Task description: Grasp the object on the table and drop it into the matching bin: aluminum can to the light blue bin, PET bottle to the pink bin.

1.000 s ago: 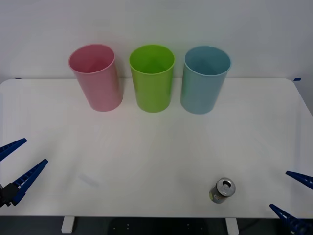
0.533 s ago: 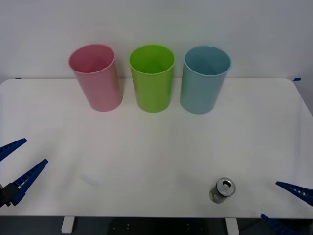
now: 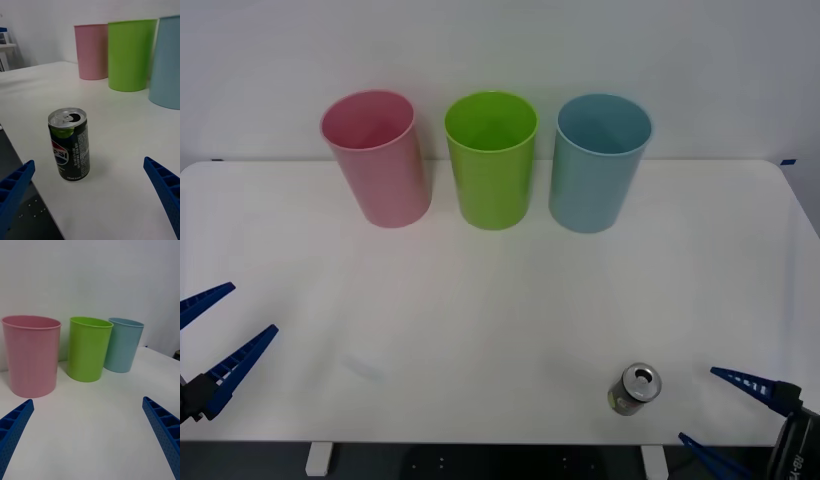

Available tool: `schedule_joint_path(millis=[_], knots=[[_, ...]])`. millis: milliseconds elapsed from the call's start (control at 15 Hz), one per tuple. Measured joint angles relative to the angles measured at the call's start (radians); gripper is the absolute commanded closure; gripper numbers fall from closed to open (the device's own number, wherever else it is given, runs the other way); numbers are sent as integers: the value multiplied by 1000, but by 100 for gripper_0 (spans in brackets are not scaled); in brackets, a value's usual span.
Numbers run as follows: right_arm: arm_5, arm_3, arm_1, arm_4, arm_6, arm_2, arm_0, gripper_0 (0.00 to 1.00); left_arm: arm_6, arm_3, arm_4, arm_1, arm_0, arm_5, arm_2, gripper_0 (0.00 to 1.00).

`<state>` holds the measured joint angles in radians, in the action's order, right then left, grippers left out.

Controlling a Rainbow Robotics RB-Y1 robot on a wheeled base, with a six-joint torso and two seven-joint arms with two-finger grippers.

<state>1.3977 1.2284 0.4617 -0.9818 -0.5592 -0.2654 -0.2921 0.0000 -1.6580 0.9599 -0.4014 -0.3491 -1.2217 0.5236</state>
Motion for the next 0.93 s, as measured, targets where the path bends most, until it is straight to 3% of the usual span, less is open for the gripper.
schedule_joint_path(millis=[400, 933], knots=[[-13, -37, -72, -61, -21, 23, 41, 0, 0, 0, 0, 0, 0, 0, 0, 0], [-85, -36, -133, -71, -65, 81, 61, 0, 0, 0, 0, 0, 0, 0, 0, 0]])
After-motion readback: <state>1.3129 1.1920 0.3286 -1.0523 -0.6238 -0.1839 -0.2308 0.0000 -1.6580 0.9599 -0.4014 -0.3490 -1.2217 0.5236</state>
